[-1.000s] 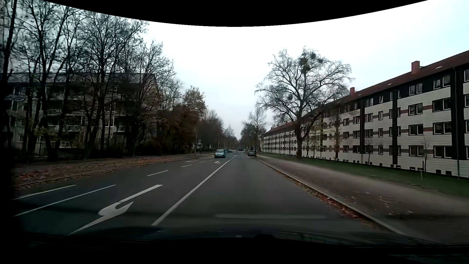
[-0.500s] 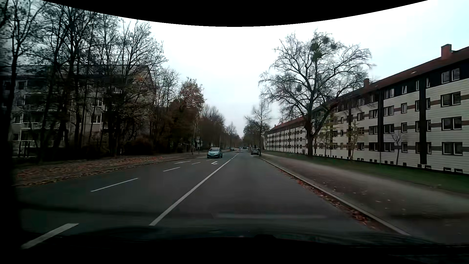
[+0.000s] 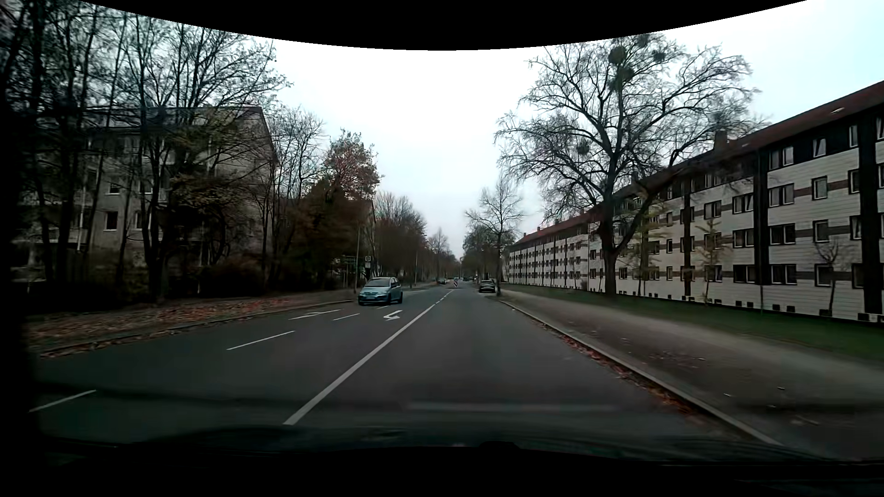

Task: Follow the waypoints while adhering to traffic rules and regulations

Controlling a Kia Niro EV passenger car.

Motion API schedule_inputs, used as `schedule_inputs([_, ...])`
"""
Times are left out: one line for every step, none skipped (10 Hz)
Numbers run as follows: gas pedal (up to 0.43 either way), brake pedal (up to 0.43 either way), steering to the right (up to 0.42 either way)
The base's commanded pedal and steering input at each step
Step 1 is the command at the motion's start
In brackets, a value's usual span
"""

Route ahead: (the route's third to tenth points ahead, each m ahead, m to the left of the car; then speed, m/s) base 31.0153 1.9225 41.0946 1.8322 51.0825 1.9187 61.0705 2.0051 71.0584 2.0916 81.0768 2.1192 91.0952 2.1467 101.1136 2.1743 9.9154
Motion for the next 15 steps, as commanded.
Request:
schedule_inputs([0.24,0.0,-0.006])
schedule_inputs([0.24,0.0,-0.006])
schedule_inputs([0.228,0.0,-0.006])
schedule_inputs([0.228,0.0,-0.006])
schedule_inputs([0.228,0.0,-0.006])
schedule_inputs([0.22,0.0,-0.005])
schedule_inputs([0.209,0.0,-0.005])
schedule_inputs([0.197,0.0,-0.005])
schedule_inputs([0.197,0.0,-0.005])
schedule_inputs([0.197,0.0,-0.004])
schedule_inputs([0.197,0.0,-0.003])
schedule_inputs([0.189,0.0,-0.003])
schedule_inputs([0.189,0.0,-0.002])
schedule_inputs([0.189,0.0,-0.001])
schedule_inputs([0.177,0.0,-0.001])
